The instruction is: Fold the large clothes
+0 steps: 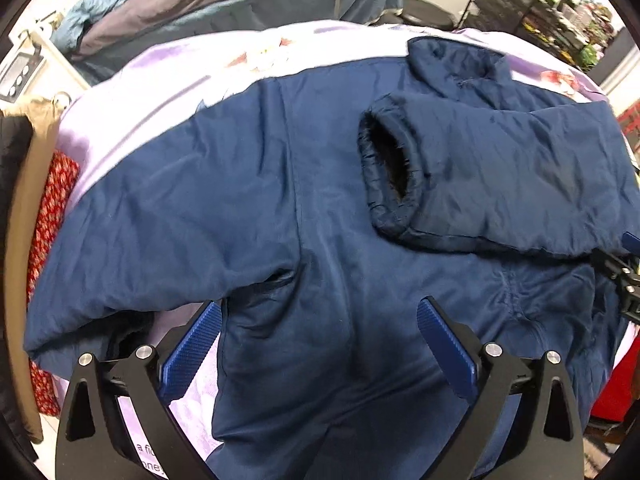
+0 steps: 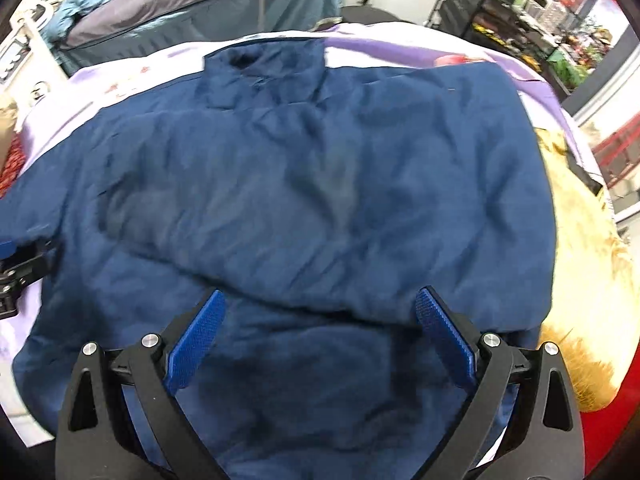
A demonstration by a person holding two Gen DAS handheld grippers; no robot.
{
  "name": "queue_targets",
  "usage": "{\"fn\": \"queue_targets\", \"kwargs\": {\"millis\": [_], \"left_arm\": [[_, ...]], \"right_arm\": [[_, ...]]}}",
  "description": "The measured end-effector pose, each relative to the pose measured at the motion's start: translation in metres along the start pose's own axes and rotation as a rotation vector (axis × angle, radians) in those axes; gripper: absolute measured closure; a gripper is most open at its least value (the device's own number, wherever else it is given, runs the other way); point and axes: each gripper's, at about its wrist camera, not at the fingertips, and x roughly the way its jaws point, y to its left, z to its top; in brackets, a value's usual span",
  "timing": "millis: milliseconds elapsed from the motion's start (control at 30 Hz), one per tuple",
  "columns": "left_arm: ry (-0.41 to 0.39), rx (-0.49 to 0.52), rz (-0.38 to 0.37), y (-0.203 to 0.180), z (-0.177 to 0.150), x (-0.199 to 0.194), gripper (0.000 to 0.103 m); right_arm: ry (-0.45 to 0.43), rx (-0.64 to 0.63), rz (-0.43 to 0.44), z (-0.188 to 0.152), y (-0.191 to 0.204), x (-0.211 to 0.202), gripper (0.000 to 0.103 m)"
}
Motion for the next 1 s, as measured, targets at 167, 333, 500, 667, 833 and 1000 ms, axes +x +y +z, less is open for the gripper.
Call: {"fn": "queue_targets", "kwargs": {"millis": [167, 333, 500, 667, 833, 1000], "left_arm": [[-0.102, 0.083, -0.084, -0.024, 0.000, -0.038, 0.007], [-0.119, 0.087, -0.103, -0.029, -0.004, -0.045, 0.007], [-0.078, -0.011, -0.106, 0.002, -0.017, -0.034, 0.007], [-0.069, -0.160, -0.069, 0.055, -0.038, -0.029, 0.007], [-0.086, -0.326, 0.001, 0.116, -0.066, -0.032, 0.008], [-0.117, -0.537, 0.059, 0.180, -0.096, -0.040, 0.009]], "right_arm": [[0.008, 0.091, 0.077, 0.004, 0.006, -0.012, 0.008], [0.014, 0.089, 0.103, -0.002, 0.015, -0.020, 0.008], [0.039, 0.070, 0.094, -0.020, 0.018, -0.020, 0.008], [0.054, 0.083, 0.086, -0.037, 0.013, -0.020, 0.008], [0.075, 0.070, 0.075, -0.047, 0.015, -0.018, 0.008], [0.083, 0.049, 0.074, -0.046, 0.025, -0.017, 0.008]]}}
